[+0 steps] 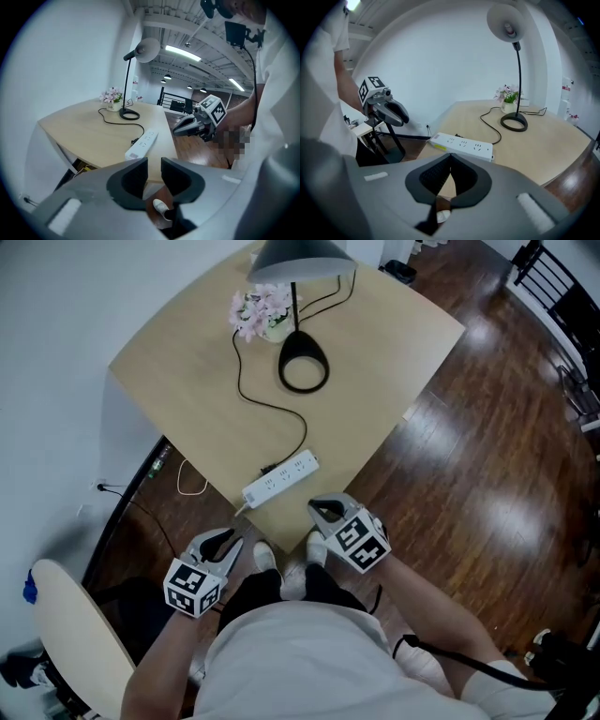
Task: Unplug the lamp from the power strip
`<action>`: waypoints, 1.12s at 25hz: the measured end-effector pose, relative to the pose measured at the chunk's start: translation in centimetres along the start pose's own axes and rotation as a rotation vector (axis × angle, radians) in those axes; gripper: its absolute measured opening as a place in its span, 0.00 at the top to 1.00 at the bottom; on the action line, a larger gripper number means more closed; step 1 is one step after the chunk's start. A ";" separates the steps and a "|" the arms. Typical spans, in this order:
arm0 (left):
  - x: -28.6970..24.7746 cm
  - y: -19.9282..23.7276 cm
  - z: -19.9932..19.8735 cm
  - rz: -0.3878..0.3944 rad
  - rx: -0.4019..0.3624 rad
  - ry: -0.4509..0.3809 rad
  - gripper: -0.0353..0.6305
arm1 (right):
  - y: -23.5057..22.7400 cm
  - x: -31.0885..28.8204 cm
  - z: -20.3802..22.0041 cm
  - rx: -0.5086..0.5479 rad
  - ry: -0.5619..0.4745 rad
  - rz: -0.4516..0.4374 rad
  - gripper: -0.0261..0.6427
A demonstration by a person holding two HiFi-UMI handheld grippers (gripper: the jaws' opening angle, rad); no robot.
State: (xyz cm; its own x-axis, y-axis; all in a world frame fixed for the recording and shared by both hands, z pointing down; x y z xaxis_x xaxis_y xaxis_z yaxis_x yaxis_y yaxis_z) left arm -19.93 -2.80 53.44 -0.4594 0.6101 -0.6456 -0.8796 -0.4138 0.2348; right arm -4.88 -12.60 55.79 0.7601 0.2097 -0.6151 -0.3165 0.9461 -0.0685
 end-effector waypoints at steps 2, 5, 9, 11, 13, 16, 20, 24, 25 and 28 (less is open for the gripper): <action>1.5 -1.6 1.3 0.019 0.008 -0.012 0.81 | 1.6 1.2 -0.1 0.000 -0.014 0.001 0.95; 4.5 -3.5 2.6 0.047 -0.015 -0.046 0.81 | 4.3 3.4 -0.3 0.005 -0.037 0.012 0.95; 10.0 -5.5 4.9 0.056 0.003 -0.132 0.81 | 9.4 6.4 -0.2 0.013 -0.053 0.029 0.95; 12.7 -6.8 6.3 0.067 -0.008 -0.178 0.82 | 12.3 8.1 0.3 0.003 -0.062 0.052 0.95; 15.6 -8.1 7.9 0.071 -0.033 -0.215 0.82 | 15.4 9.5 0.5 -0.021 -0.084 0.077 0.95; 20.0 -9.6 10.9 0.059 -0.051 -0.242 0.83 | 20.7 11.2 0.3 -0.058 -0.123 0.090 0.95; 23.5 -12.6 16.3 0.076 -0.012 -0.239 0.85 | 27.9 13.5 1.5 -0.058 -0.121 0.069 0.95; 25.7 -15.9 17.9 0.082 0.014 -0.303 0.85 | 31.4 17.1 1.3 0.003 -0.147 0.064 0.95; 25.9 -16.7 17.9 0.078 0.012 -0.321 0.85 | 31.7 18.0 1.3 0.016 -0.158 0.072 0.95; 26.9 -19.5 18.8 0.070 0.013 -0.353 0.85 | 33.1 20.4 1.9 0.021 -0.186 0.078 0.95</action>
State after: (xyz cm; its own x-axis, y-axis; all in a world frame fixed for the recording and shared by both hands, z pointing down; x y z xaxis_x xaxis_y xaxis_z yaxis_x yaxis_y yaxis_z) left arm -17.49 34.35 45.19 -0.5307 0.7774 -0.3377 -0.8451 -0.4553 0.2801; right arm 1.23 23.49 42.43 0.8258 0.3230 -0.4623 -0.3684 0.9296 -0.0085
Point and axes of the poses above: the fingertips, and each gripper's own axes: x backward along the fingers, y to its left, z out of its underside, the point moved 2 cm from there along x, backward along the fingers, and after that the axes turned 4 degrees about x, right-handed, at the moved point
